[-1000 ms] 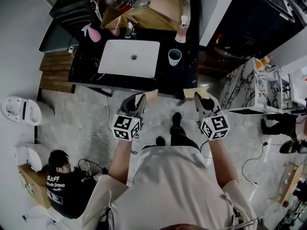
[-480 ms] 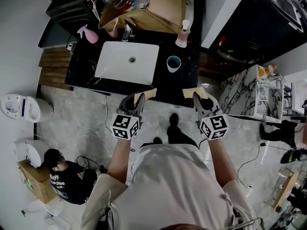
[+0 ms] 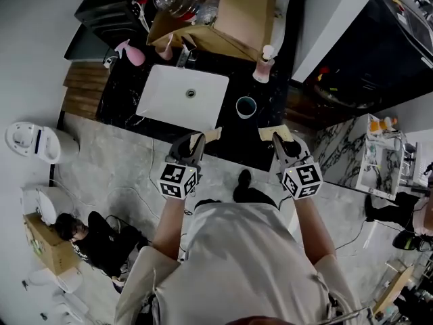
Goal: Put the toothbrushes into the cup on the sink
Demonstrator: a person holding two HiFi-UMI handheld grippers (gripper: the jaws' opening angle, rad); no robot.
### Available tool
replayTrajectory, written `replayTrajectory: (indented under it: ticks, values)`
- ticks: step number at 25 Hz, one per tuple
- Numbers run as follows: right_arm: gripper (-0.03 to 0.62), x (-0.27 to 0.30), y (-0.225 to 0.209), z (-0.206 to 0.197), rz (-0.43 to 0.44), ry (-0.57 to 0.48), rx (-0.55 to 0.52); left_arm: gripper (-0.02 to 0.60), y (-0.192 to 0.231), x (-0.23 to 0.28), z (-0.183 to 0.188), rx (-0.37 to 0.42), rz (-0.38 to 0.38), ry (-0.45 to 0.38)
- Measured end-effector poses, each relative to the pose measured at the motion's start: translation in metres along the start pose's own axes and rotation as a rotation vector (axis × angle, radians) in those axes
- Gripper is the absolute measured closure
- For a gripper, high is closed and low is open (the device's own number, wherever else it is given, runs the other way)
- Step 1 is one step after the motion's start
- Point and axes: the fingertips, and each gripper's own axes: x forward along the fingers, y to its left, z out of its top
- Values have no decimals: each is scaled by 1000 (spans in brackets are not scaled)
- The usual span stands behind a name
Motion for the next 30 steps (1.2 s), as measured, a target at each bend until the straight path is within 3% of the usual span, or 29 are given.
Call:
replayTrajectory:
  ticks: [14, 21, 30]
  values:
    - [523, 31, -42, 12, 50, 2, 1, 548, 9, 34, 23, -1, 62, -9]
    - [523, 41, -47, 16, 17, 2, 5, 548, 22, 45, 30, 9, 33, -10]
    - [523, 58, -46, 40, -64, -13, 20, 548, 35, 64, 38, 17, -68, -8]
